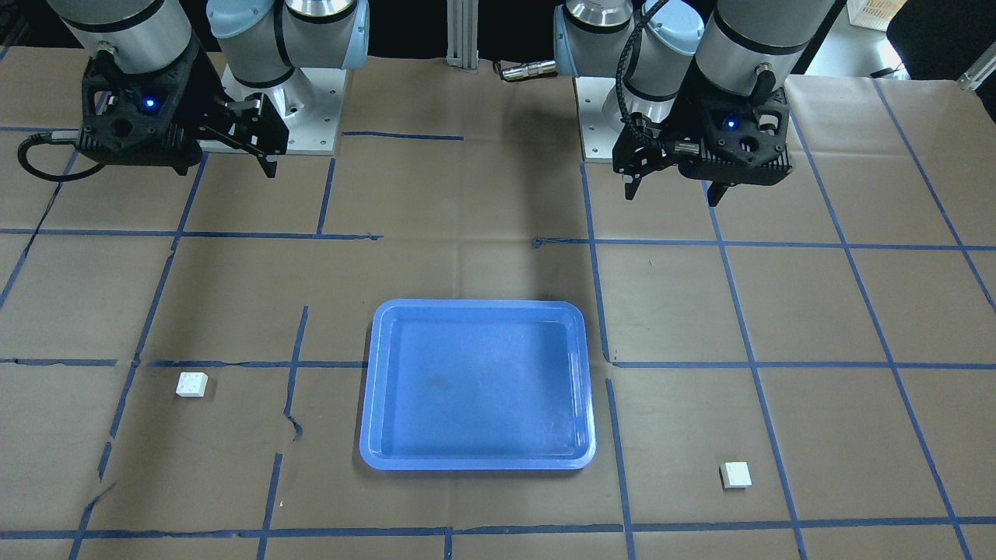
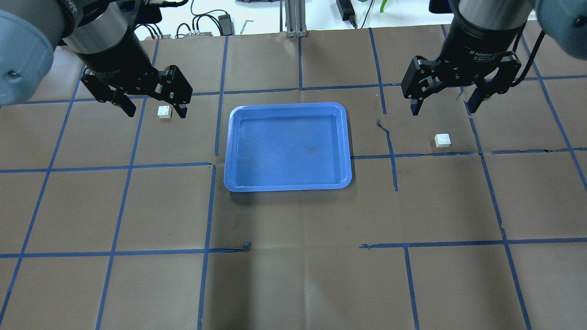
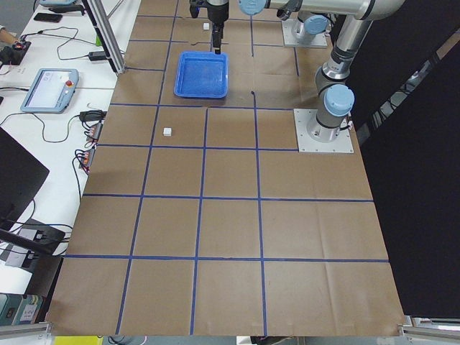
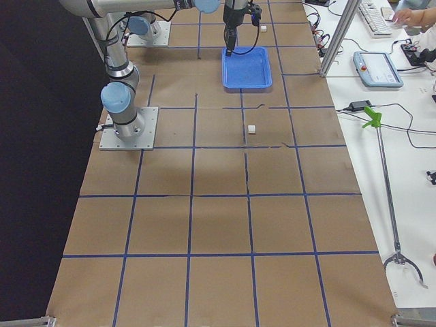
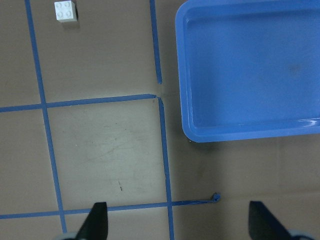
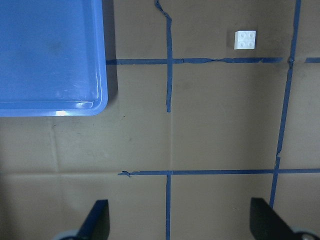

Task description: Assemble white blocks and place on blue tray

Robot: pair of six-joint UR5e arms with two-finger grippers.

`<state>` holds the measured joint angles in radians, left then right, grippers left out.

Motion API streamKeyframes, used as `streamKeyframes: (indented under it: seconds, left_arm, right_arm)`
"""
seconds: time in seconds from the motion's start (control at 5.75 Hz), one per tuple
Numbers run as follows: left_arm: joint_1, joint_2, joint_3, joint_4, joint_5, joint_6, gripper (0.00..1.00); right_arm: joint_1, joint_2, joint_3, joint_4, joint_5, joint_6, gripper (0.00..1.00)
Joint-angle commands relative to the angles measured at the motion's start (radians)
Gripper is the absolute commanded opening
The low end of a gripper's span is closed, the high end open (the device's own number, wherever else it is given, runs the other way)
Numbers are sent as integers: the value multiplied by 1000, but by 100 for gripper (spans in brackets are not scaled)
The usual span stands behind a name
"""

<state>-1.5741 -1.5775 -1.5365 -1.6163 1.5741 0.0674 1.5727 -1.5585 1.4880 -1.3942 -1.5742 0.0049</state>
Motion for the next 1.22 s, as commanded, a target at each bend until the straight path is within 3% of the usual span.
streamKeyframes:
  seconds: [0.0,0.35,0.52,0.87,1.04]
  left_arm:
    - [52,16,-2,-4,-3,9,98]
    - [176,4,-17,1,-6,166,98]
    - [254,-24,-17,39,-20,211,98]
    - [269,-180,-14,196,-22,272,98]
    - [267,-262,-8,290,-23,270,98]
  right_arm:
    - [1,0,-3,3,-3,6,100]
    - [0,0,-3,11,-3,-40,100]
    - [-2,-2,-5,11,-3,-168,100]
    - [-16,2,-3,-8,-18,-416,100]
    - [-49,11,-2,-11,-10,-645,100]
